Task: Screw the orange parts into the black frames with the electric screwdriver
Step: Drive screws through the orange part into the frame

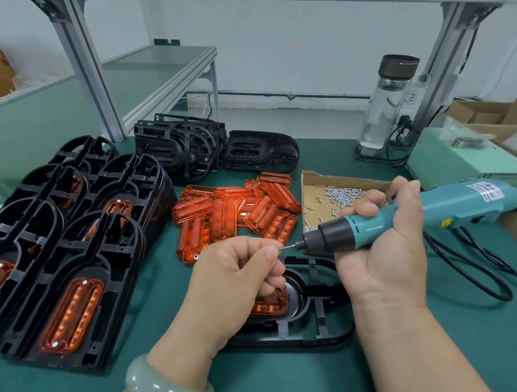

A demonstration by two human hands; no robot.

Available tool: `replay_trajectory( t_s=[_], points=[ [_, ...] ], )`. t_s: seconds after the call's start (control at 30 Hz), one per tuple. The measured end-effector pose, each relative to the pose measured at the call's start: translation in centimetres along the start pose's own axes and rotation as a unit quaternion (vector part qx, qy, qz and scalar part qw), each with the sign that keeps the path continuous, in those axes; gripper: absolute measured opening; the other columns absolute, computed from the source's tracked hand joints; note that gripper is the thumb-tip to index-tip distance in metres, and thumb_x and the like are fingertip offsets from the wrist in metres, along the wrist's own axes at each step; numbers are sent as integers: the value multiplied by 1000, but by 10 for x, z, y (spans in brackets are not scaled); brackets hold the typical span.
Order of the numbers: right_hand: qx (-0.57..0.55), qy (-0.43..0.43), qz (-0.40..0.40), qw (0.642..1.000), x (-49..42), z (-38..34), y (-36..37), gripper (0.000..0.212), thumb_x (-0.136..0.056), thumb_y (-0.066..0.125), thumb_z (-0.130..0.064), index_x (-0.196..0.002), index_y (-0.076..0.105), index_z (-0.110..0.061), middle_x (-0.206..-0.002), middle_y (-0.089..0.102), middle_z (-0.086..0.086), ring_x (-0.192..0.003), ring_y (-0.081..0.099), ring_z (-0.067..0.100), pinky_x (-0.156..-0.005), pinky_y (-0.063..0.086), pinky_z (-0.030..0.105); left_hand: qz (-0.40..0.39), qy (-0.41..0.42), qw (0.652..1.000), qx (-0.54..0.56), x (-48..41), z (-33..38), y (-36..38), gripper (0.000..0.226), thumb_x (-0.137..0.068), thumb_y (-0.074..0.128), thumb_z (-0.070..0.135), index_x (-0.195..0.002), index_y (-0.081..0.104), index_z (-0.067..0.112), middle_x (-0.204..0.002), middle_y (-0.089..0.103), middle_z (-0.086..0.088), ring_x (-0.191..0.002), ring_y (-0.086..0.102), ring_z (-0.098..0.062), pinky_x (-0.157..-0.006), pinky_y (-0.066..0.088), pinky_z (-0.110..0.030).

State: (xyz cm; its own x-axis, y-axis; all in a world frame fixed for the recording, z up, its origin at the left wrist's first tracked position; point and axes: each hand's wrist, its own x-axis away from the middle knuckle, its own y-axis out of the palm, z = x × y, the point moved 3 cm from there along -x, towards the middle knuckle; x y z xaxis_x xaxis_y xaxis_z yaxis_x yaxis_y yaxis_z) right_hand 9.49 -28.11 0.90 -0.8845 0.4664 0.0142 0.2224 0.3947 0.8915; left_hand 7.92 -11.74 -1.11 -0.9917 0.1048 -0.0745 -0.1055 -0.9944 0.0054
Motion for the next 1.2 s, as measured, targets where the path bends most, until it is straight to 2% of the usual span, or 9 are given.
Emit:
replay_trajectory(
  t_s=[0.17,0.33,0.4,0.53,0.67,0.83,0.9,1.0,1.2],
  points=[
    [-6,2,-1,1000,1,0,2,12,-92,60,-36,-87,52,-27,-67,53,-10,-50,48,3,-57,47,17,3,19,999,-43,-1,3,-2,25,-89,60,12,-69,72,23,-62,68,0,-54,63,-5,-51,47,-14],
    [-19,11,2,1000,2,4,2,12,-94,60,-33,-85,54,-27,-68,54,-9,-50,48,3,-56,47,18,14,45,995,-84,-1,6,-4,21,-88,61,12,-71,68,21,-60,68,4,-52,61,-1,-49,45,-11],
    [-17,11,10,1000,1,2,2,14,-94,59,-33,-84,53,-26,-67,53,-9,-50,48,3,-57,46,18,24,48,996,-73,-1,5,-2,20,-88,61,11,-73,69,21,-62,69,3,-53,62,-1,-50,46,-12],
    [-20,16,22,999,-2,-2,-1,20,-96,58,-34,-80,51,-24,-67,51,-10,-51,46,3,-59,44,19,10,30,999,-5,-2,3,2,20,-84,64,5,-83,73,23,-74,74,-1,-68,70,-9,-56,50,-14],
    [-31,15,32,999,-5,-4,-2,18,-95,60,-34,-82,51,-25,-68,51,-10,-52,47,3,-59,44,19,-15,13,999,36,0,2,0,30,-81,66,-1,-96,71,24,-85,75,-3,-78,72,-16,-59,52,-16],
    [-30,13,35,999,-5,-4,-3,16,-94,61,-35,-83,52,-25,-68,52,-10,-52,47,3,-59,45,19,13,2,1000,15,-2,2,-3,18,-78,71,9,-84,74,25,-72,73,-4,-66,70,-12,-53,49,-15],
    [-25,17,34,999,-4,-3,-3,17,-95,60,-34,-83,52,-25,-68,52,-10,-51,47,3,-57,46,19,18,11,1000,1,-2,2,-1,19,-79,70,10,-79,74,28,-70,73,-3,-62,68,-9,-50,47,-15],
    [-22,18,30,999,-4,-1,-3,16,-95,59,-34,-84,52,-25,-67,52,-9,-51,47,3,-58,46,19,22,21,1000,-6,-2,2,-1,21,-82,67,8,-71,75,24,-69,72,-2,-59,66,-6,-49,47,-13],
    [-26,18,24,999,-3,2,-1,14,-95,60,-33,-88,50,-26,-66,52,-9,-51,46,3,-60,44,19,26,39,998,-31,-3,3,-1,24,-82,68,8,-77,74,31,-68,72,1,-59,67,-7,-51,48,-14]
  ],
)
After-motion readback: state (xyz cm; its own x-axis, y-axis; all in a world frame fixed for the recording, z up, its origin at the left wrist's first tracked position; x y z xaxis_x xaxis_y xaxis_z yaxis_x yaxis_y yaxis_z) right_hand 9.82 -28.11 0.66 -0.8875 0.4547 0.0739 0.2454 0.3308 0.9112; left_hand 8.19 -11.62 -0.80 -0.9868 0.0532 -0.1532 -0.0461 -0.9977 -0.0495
